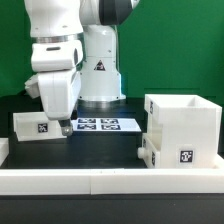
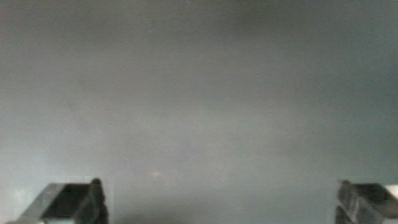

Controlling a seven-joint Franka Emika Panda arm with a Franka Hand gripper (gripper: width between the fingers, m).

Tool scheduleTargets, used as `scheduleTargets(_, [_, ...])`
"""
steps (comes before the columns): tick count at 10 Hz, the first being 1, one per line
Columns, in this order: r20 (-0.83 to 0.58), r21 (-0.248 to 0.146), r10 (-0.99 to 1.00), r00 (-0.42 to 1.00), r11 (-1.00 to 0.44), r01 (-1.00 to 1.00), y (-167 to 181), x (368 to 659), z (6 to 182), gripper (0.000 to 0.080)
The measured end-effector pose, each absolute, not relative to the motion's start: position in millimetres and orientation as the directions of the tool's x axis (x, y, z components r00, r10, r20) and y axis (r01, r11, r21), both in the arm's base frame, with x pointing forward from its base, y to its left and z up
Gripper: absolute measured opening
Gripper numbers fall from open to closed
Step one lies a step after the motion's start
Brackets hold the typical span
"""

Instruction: Assemble drawer

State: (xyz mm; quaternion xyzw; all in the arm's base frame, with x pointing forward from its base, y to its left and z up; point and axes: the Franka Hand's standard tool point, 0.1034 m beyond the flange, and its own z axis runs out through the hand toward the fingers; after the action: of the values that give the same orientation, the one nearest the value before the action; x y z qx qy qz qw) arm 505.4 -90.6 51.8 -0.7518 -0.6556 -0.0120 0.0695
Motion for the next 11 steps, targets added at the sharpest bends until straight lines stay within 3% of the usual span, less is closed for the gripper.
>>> scheduleTargets(6, [0.082, -0.123, 0.849, 0.523, -0.512, 0.85, -90.1, 502.5, 51.2, 0.0648])
scheduleTargets(11, [0.077, -0.085, 0.559, 0.826, -0.821, 0.564, -113.1, 444.3, 66.4, 0.0648])
